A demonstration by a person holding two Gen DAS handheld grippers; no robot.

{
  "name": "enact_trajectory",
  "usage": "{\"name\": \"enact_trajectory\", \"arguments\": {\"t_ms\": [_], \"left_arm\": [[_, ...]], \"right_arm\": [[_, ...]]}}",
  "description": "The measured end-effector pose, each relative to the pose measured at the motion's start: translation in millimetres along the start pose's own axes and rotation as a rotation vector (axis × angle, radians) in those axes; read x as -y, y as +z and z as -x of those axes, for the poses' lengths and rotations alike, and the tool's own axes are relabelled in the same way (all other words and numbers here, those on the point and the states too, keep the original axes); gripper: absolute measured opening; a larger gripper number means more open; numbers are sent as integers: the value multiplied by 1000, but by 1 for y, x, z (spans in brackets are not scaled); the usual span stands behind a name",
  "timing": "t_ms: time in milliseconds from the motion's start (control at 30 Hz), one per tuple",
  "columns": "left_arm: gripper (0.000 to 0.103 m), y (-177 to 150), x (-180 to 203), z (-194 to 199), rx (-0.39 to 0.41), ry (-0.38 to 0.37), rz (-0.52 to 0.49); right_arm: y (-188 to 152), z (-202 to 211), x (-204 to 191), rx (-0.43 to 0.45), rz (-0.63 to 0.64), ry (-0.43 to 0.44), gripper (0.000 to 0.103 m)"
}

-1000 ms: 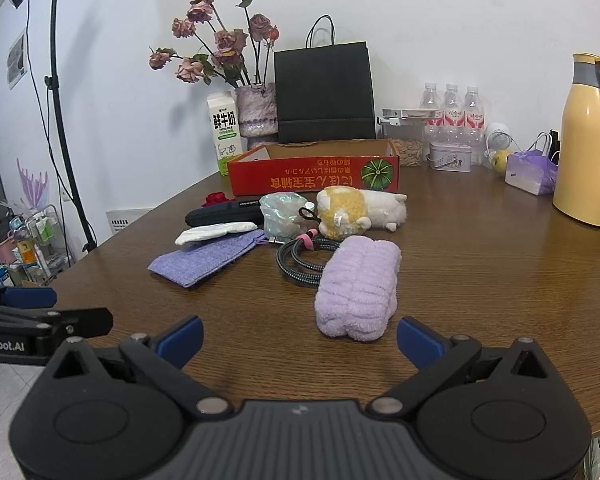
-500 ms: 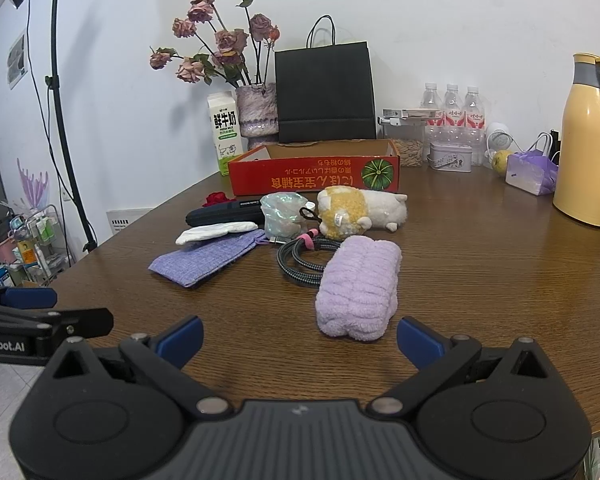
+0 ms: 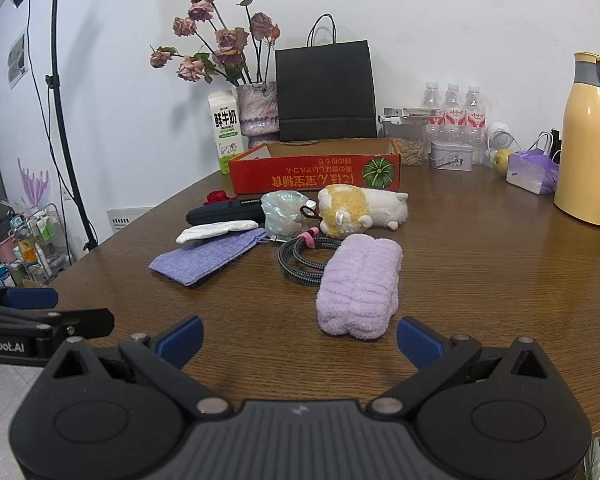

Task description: Organize objects

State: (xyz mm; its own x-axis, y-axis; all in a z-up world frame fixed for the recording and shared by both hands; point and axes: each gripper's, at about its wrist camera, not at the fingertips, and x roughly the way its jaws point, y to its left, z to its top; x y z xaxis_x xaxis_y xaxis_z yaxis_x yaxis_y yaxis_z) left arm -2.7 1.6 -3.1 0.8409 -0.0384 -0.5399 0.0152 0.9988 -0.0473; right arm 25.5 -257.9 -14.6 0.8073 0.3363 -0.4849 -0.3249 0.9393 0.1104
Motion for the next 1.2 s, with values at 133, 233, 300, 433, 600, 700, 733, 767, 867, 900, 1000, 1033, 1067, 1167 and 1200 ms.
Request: {"name": "enact_trajectory", "arguments": {"t_ms": [133,233,300,433,600,700,733,767,867,900,1000,1033,1067,1167,1200], "left_arm": [[103,0,0,0,0,0,-1],[103,0,0,0,0,0,0],[103,0,0,0,0,0,0],[103,0,0,0,0,-1,0],[103,0,0,0,-1,-1,0],[103,0,0,0,0,-1,0],[103,0,0,0,0,-1,-1],[103,0,0,0,0,-1,0],[103,0,0,0,-1,-1,0],[103,0,0,0,-1,-1,0],[103,0,0,0,-5,0,0],[103,0,-1,-1,-8,0,0],[103,1,-1,-2,-10,0,1],[103,1,-2,-4,-11,5,0],[103,2,-3,-5,-12,7,1]], "right_arm": [[0,0,0,1,0,-1,103],[0,0,0,0,0,-1,103],[0,0,0,0,0,-1,103],[0,0,0,0,0,-1,103],[0,1,0,0,0,-1,103],[0,0,0,0,0,-1,103],[1,0,0,0,0,-1,103],[1,0,0,0,0,-1,103],[1,0,0,0,0,-1,103],[1,0,0,0,0,-1,103],[0,0,0,-3,0,-1,103],[0,0,0,-4,0,-2,103],[0,-1,0,-6,-1,-1,103],[-1,-2,1,-9,-1,-2,103],[0,-3,1,-9,-1,-2,103]]}}
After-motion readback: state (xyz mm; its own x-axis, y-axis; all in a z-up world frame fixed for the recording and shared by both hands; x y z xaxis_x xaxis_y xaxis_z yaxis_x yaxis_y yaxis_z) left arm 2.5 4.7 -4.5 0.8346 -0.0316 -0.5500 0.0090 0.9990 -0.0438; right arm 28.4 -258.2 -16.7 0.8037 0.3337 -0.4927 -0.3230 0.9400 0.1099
